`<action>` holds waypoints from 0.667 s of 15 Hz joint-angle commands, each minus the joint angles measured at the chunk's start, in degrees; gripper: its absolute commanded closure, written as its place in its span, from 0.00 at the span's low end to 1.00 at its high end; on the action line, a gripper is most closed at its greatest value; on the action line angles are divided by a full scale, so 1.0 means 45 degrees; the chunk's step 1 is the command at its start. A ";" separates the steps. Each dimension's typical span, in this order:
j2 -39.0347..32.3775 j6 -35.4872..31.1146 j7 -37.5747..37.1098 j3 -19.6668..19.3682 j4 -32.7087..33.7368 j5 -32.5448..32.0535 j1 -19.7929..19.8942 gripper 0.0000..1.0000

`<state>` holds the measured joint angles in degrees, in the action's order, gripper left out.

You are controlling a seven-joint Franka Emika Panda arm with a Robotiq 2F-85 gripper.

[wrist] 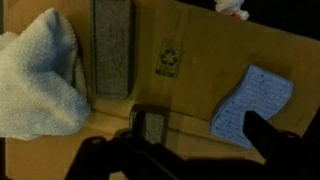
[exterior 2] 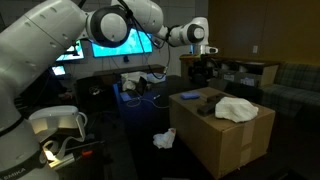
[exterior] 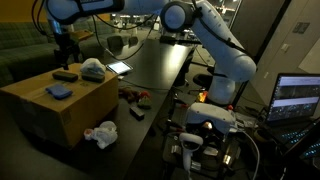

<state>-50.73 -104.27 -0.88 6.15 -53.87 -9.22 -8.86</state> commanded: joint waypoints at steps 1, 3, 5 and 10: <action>0.2017 -0.0148 0.0121 0.0323 -0.3034 0.0290 0.0269 0.00; 0.2631 -0.0324 0.0027 0.0349 -0.4225 0.0312 0.0328 0.00; 0.3292 -0.0419 0.0091 0.0031 -0.5381 0.0598 0.0209 0.00; 0.4437 -0.1658 -0.0128 -0.0103 -0.7785 0.0720 0.0225 0.00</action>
<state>-36.17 -105.99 -0.94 6.23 -80.13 -7.10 -7.86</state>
